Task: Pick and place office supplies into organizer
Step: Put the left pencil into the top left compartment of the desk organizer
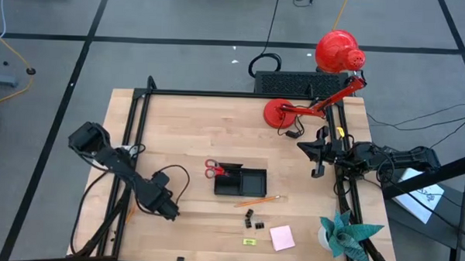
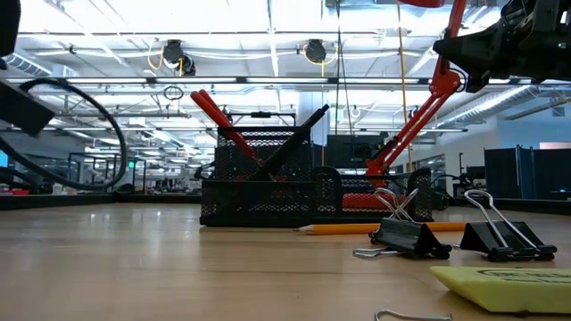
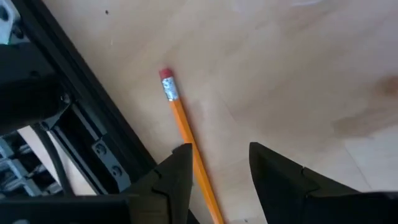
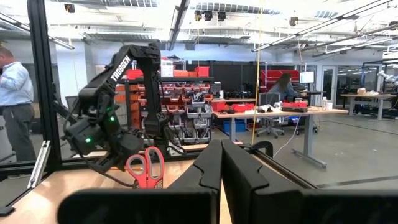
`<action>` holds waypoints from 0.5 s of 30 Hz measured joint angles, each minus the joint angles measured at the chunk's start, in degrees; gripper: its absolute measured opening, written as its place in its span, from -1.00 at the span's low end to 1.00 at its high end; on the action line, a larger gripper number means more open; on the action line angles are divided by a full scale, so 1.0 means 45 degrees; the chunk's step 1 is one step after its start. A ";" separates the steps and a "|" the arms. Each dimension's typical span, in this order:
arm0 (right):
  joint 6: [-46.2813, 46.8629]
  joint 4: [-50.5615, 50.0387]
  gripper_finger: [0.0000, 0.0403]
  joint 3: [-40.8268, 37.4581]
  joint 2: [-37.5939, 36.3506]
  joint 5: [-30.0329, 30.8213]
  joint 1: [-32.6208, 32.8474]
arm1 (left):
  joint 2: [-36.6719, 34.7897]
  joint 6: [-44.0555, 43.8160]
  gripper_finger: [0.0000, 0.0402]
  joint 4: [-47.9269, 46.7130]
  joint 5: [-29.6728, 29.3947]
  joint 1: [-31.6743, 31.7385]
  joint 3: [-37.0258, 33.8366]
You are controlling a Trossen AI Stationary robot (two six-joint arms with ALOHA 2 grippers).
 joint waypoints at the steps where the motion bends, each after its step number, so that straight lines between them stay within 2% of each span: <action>1: 0.0000 0.0000 -0.98 0.0000 0.0000 0.0000 0.0004 | -0.0100 -0.0041 -0.18 0.0142 0.0019 0.0061 -0.0161; 9: -0.0005 0.0000 -0.98 0.0000 -0.0005 0.0010 0.0004 | -0.1313 -0.0494 -0.18 0.1286 -0.0061 0.0070 -0.1084; 15: -0.0002 -0.0005 -0.98 -0.0002 -0.0002 0.0013 0.0000 | -0.2178 -0.1470 -0.18 0.1356 -0.0367 -0.0236 -0.1621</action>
